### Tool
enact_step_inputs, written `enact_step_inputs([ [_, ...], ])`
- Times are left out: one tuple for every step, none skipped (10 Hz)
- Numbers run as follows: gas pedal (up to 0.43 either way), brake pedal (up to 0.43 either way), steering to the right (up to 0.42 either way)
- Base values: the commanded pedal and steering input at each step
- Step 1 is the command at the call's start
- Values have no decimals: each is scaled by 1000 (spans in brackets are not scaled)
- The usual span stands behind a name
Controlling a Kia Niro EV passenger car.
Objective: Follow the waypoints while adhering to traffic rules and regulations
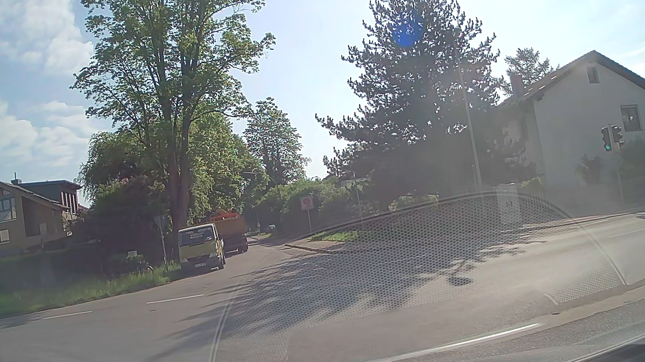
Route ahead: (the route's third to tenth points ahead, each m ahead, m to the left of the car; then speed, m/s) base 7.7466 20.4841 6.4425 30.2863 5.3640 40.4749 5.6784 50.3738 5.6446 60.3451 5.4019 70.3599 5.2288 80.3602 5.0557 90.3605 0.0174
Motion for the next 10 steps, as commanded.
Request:
enact_step_inputs([
  [0,140,10],
  [0,128,9],
  [0,12,7],
  [0,12,6],
  [0,0,4],
  [0,0,-1],
  [0,0,-5],
  [0,0,-6],
  [0,18,-6],
  [0,49,-6],
])
